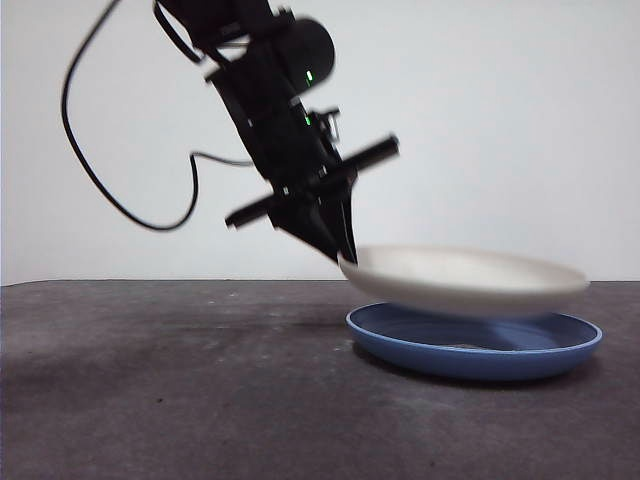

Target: Pick up the white plate, put it on the blue plate, put it on desk

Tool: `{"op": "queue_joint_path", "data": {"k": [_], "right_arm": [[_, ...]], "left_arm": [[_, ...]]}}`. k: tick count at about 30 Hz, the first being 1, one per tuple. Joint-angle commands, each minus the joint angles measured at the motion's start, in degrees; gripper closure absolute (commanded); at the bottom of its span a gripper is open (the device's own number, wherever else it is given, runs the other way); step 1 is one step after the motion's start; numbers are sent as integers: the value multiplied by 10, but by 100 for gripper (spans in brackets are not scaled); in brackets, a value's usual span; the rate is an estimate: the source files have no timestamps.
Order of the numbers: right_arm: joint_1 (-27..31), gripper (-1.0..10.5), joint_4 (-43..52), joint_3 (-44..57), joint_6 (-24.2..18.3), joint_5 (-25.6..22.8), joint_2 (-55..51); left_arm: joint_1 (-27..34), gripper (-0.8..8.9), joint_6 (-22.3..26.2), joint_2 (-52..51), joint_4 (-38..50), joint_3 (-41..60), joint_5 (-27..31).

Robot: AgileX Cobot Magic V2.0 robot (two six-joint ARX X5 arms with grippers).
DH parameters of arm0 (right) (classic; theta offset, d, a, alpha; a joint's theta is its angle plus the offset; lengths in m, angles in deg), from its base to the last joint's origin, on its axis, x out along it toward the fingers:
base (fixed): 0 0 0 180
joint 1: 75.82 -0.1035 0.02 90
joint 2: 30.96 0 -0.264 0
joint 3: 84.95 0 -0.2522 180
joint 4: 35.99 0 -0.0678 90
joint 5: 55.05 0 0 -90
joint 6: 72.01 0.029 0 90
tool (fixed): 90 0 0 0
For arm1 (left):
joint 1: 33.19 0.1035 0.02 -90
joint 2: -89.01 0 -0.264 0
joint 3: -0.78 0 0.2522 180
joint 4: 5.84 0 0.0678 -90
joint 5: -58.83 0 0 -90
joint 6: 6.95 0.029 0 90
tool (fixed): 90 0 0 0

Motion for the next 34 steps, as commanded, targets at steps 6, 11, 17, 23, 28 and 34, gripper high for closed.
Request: {"op": "queue_joint_path", "data": {"k": [6, 11, 17, 23, 28, 34], "right_arm": [[-2, 488, 4, -11, 5, -1, 3], [-2, 488, 4, -11, 5, -1, 3], [-2, 488, 5, -11, 5, 0, 3], [-2, 488, 5, -11, 5, 0, 3], [-2, 488, 5, -11, 5, 0, 3], [-2, 488, 5, -11, 5, -1, 3]], "left_arm": [[-16, 805, 7, 37, 8, -19, 14], [-17, 805, 24, 42, 7, -19, 20], [-20, 686, 32, 44, 5, -19, 20], [-27, 505, 41, 44, 7, -19, 20], [-29, 492, 46, 42, -8, -26, 20], [-25, 492, 76, 16, -34, -52, 21]]}}
